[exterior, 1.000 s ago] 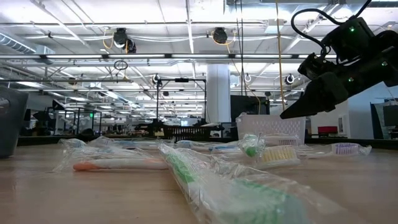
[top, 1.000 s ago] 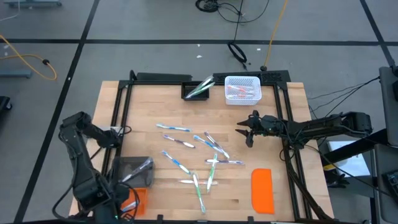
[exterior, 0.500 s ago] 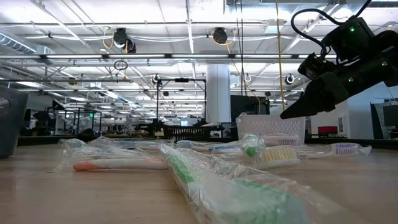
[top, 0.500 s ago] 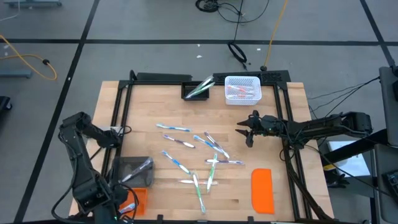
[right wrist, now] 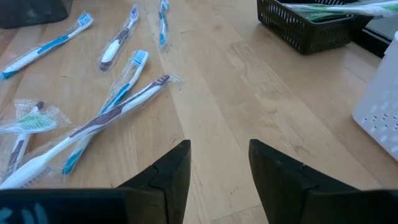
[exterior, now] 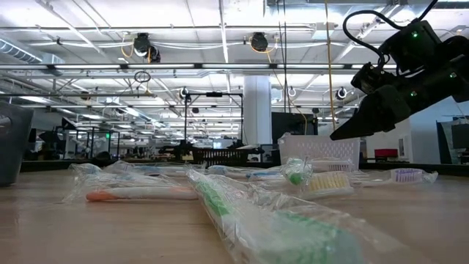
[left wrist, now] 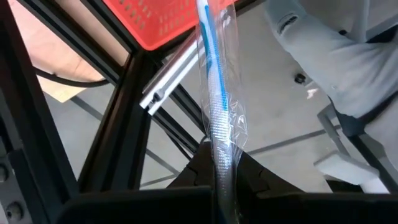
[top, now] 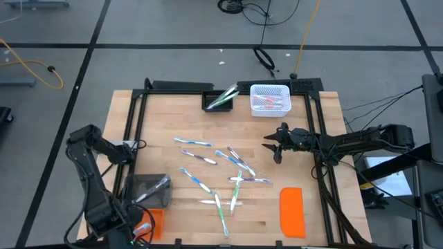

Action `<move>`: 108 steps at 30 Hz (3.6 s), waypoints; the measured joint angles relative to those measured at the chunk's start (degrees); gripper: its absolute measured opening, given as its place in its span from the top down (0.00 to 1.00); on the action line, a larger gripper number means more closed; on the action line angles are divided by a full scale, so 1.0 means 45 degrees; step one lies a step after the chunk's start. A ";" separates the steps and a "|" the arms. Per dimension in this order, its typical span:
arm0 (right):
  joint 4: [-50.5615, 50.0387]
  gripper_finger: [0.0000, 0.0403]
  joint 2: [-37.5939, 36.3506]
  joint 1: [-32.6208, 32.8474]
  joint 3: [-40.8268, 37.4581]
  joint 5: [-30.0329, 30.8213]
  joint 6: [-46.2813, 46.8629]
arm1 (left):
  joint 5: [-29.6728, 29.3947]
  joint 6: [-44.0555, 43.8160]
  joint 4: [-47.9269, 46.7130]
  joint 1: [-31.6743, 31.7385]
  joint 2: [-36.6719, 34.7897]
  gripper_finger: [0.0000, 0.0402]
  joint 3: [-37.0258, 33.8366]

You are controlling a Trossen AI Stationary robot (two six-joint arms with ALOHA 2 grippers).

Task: Pick & Place Toothbrushes
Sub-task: Put the blue toothbrush into the orange bin

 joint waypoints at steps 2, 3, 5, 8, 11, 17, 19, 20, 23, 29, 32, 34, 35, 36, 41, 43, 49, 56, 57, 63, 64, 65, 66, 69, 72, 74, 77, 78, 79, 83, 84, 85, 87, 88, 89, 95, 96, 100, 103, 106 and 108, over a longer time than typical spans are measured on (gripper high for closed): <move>0.0000 0.61 0.0000 0.0000 0.0000 -0.0001 0.0000 | 0.0036 0.0003 0.0055 0.0039 0.0000 0.98 -0.0163; 0.0000 0.61 0.0000 0.0000 0.0000 0.0000 0.0000 | 0.0036 0.0033 0.0060 0.0035 0.0000 0.98 -0.0281; 0.0000 0.61 0.0000 0.0002 0.0000 0.0000 0.0000 | 0.0065 0.0069 0.0223 0.0035 0.0005 0.98 -0.0557; 0.0000 0.61 0.0000 0.0002 0.0000 0.0000 0.0000 | 0.0176 0.0070 0.1021 0.0035 0.0005 0.98 -0.1032; 0.0003 0.61 0.0000 0.0000 0.0000 0.0000 0.0006 | 0.0172 0.0056 0.1842 0.0035 0.0005 0.98 -0.1527; 0.0005 0.61 0.0000 0.0000 0.0000 0.0000 0.0066 | 0.0270 -0.0086 0.2086 0.0035 0.0005 0.98 -0.2095; 0.0005 0.61 0.0000 0.0000 0.0000 0.0000 0.0083 | 0.0280 -0.0296 0.2029 0.0035 0.0005 0.98 -0.2241; 0.0005 0.61 0.0000 0.0000 0.0000 0.0000 0.0083 | 0.0262 -0.0399 0.2031 0.0035 0.0005 0.98 -0.2314; 0.0005 0.61 0.0000 0.0000 0.0000 0.0000 0.0083 | -0.0255 -0.0532 0.2022 0.0035 0.0005 0.98 -0.2517; 0.0005 0.61 -0.0002 0.0000 0.0000 0.0003 0.0087 | -0.0693 -0.0659 0.1885 0.0044 0.0005 0.89 -0.2804; 0.0005 0.61 0.0000 0.0005 0.0000 0.0000 0.0087 | -0.0678 -0.0639 0.1782 0.0035 0.0005 0.83 -0.2935; 0.0005 0.61 0.0000 0.0000 0.0000 0.0000 0.0087 | -0.0674 -0.0651 0.1658 0.0035 0.0005 0.79 -0.2994; 0.0004 0.61 -0.0002 0.0000 0.0000 0.0000 0.0087 | -0.0662 -0.0654 0.1631 0.0035 0.0005 0.77 -0.3041; 0.0005 0.61 0.0000 0.0001 0.0000 0.0000 0.0087 | -0.0664 -0.0653 0.1598 0.0035 0.0005 0.75 -0.3095; 0.0000 0.61 0.0000 0.0000 0.0000 0.0000 0.0087 | -0.0659 -0.0535 0.1094 -0.0016 0.0005 0.67 -0.3206; 0.0004 0.61 -0.0002 0.0001 0.0000 0.0000 0.0088 | -0.0645 -0.0442 0.0857 -0.0053 0.0005 0.65 -0.3211; 0.0005 0.61 0.0000 0.0000 0.0000 0.0000 0.0087 | -0.0655 0.0527 0.0447 -0.0036 0.0005 0.65 -0.3211; 0.0090 0.61 0.0000 0.0005 0.0000 -0.0255 0.0483 | -0.1658 0.1981 0.0489 0.0620 0.0005 0.64 -0.3211; 0.0208 0.61 0.0000 0.0000 0.0000 -0.0650 0.0619 | -0.1662 0.2213 0.0493 0.0747 0.0005 0.64 -0.3211; 0.1628 0.64 0.0112 0.0939 0.0005 -0.1965 0.0752 | -0.2268 0.3603 0.0238 0.1458 0.0005 0.64 -0.3211; 0.1793 0.64 0.0160 0.1142 0.0010 -0.1938 0.0743 | -0.2541 0.3807 0.0189 0.1578 0.0005 0.64 -0.3211; 0.1818 0.65 0.0224 0.1357 0.0068 -0.1923 0.0747 | -0.2842 0.4011 0.0124 0.1682 0.0005 0.64 -0.3211; 0.1822 0.66 0.0307 0.1594 0.0169 -0.1922 0.0759 | -0.3181 0.4223 0.0070 0.1809 0.0005 0.64 -0.3211; 0.1826 0.68 0.0730 0.2304 0.0585 -0.1926 0.0710 | -0.4101 0.4831 -0.0030 0.2196 0.0005 0.64 -0.3211; 0.1765 0.70 0.1459 0.2940 0.1194 -0.1538 0.0471 | -0.4888 0.5558 -0.0058 0.2544 0.0005 0.64 -0.3211; 0.1603 0.71 0.2068 0.3229 0.1754 -0.1250 0.0307 | -0.5379 0.6028 -0.0072 0.2751 0.0005 0.64 -0.3211; 0.0961 0.71 0.3040 0.3524 0.2779 -0.1253 0.0083 | -0.6071 0.6507 -0.0067 0.3085 0.0005 0.64 -0.3211; 0.0720 0.71 0.3417 0.3603 0.3162 -0.1253 -0.0027 | -0.6259 0.6602 -0.0070 0.3204 0.0005 0.64 -0.3211; 0.0451 0.71 0.3779 0.3664 0.3525 -0.1253 -0.0158 | -0.6444 0.6713 -0.0072 0.3309 0.0005 0.64 -0.3211; -0.0574 0.71 0.5237 0.3755 0.4950 -0.0806 -0.0583 | -0.7068 0.7150 -0.0067 0.3670 0.0005 0.64 -0.3211; -0.0934 0.71 0.5563 0.3755 0.5304 -0.0634 -0.0673 | -0.7224 0.7255 -0.0064 0.3751 0.0005 0.64 -0.3211; -0.1279 0.71 0.5872 0.3730 0.5671 -0.0543 -0.0712 | -0.7408 0.7384 -0.0054 0.3819 0.0005 0.64 -0.3211; -0.2009 0.71 0.6429 0.3662 0.6382 -0.0469 -0.0714 | -0.7751 0.7577 -0.0062 0.3958 0.0005 0.64 -0.3211; -0.2348 0.71 0.6732 0.3653 0.6769 -0.0364 -0.0707 | -0.7944 0.7698 -0.0058 0.4024 0.0005 0.64 -0.3211; -0.2672 0.71 0.6984 0.3653 0.7107 -0.0267 -0.0722 | -0.8117 0.7838 -0.0060 0.4088 0.0005 0.64 -0.3211; -0.3962 0.71 0.8280 0.3497 0.8507 -0.0214 -0.0908 | -0.9077 0.8687 -0.0038 0.4412 0.0005 0.64 -0.3211; -0.4020 0.71 0.8501 0.3437 0.8715 -0.0214 -0.0908 | -0.9268 0.8862 -0.0034 0.4456 0.0005 0.64 -0.3211; -0.4277 0.71 0.9190 0.3220 0.9183 -0.0202 -0.0905 | -1.0165 0.9607 0.0040 0.4633 0.0002 0.64 -0.3211; -0.4418 0.71 0.9606 0.3056 0.9437 -0.0199 -0.0908 | -1.0797 1.0076 0.0044 0.4756 0.0000 0.64 -0.3211; -0.4524 0.71 1.0017 0.2880 0.9780 -0.0203 -0.0904 | -1.1508 1.0514 0.0128 0.4902 0.0000 0.64 -0.3211; -0.4618 0.71 1.0222 0.2763 0.9912 -0.0199 -0.0908 | -1.2000 1.0780 0.0173 0.5012 -0.0002 0.64 -0.3211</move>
